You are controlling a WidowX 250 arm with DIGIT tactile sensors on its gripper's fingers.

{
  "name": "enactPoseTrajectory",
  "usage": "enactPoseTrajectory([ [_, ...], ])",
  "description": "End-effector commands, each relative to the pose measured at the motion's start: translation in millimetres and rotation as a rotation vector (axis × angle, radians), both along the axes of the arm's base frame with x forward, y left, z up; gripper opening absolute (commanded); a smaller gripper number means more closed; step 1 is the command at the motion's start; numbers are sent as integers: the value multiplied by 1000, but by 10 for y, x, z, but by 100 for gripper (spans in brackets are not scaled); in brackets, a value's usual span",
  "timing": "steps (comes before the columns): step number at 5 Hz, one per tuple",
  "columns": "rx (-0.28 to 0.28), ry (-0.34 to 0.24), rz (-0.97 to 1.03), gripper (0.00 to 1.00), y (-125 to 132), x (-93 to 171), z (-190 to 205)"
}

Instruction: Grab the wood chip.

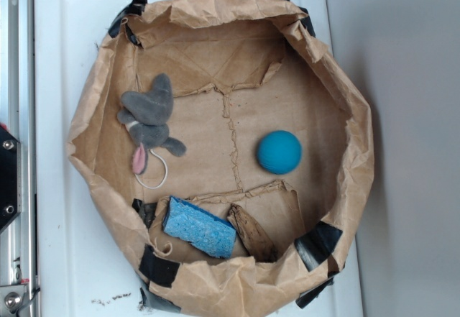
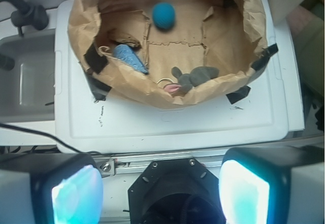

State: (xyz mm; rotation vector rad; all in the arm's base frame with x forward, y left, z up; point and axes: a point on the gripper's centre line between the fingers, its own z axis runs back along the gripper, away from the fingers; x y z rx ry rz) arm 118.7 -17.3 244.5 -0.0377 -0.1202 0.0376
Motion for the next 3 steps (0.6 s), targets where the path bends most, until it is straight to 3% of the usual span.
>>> enactPoseTrajectory([
  [1,0,0,0,100,0,0,0],
  [2,-86,-55,-54,100,89,500,-15],
  [3,-28,-105,9,100,24,992,-104],
])
